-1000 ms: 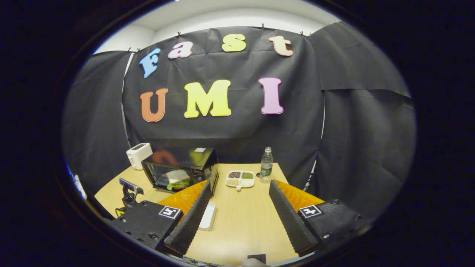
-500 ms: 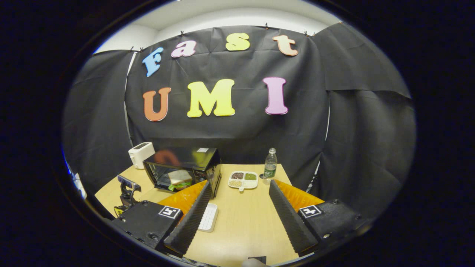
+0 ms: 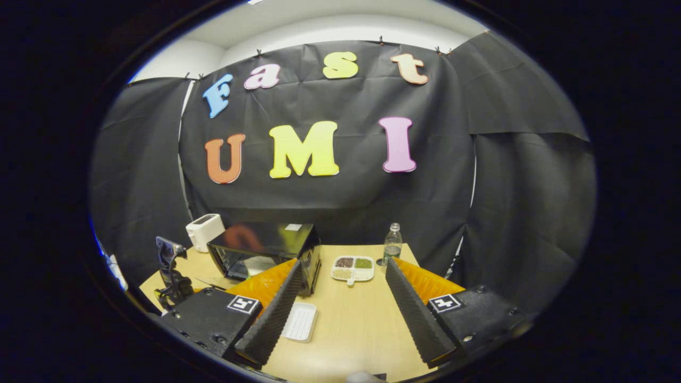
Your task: Open the electric oven with the left hand, put the food in, and close the electric oven.
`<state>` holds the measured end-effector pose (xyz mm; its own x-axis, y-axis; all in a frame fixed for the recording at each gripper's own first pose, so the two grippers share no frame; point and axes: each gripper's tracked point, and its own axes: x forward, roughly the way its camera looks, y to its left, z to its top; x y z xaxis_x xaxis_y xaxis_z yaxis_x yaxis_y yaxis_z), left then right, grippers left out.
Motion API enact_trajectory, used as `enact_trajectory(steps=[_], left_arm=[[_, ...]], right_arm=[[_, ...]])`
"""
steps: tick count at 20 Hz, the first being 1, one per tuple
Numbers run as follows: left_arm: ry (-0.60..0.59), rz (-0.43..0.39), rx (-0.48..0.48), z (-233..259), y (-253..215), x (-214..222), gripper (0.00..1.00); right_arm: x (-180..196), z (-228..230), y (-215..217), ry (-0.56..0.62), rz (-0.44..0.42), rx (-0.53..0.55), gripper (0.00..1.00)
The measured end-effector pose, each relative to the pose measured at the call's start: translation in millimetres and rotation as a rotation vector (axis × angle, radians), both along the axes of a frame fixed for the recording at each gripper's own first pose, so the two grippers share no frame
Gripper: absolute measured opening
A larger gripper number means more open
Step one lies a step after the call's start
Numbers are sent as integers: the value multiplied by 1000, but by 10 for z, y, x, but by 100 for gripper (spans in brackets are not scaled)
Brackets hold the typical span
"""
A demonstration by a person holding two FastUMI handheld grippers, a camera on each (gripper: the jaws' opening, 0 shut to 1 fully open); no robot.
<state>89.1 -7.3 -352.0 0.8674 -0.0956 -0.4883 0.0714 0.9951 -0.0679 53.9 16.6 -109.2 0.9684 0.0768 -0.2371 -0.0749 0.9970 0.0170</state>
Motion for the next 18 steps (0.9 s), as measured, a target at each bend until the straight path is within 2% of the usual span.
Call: enact_trajectory(steps=[1,2,9,10,14,18], left_arm=[[-15,-4,5,85,8,69,89],[-32,-4,5,167,9,143,97],[-115,-2,36,612,-9,795,99],[-124,1,47,668,12,797,97],[-139,4,53,762,9,844,97],[-149,27,58,912,85,657,97]], right_arm=[[15,13,-7,0,-1,4,97],[42,32,-11,-4,-2,7,97],[166,86,-84,-1,-16,31,97],[177,103,-104,-6,-19,28,100],[168,171,-118,-22,-17,3,97],[152,232,-82,-29,-8,9,97]])
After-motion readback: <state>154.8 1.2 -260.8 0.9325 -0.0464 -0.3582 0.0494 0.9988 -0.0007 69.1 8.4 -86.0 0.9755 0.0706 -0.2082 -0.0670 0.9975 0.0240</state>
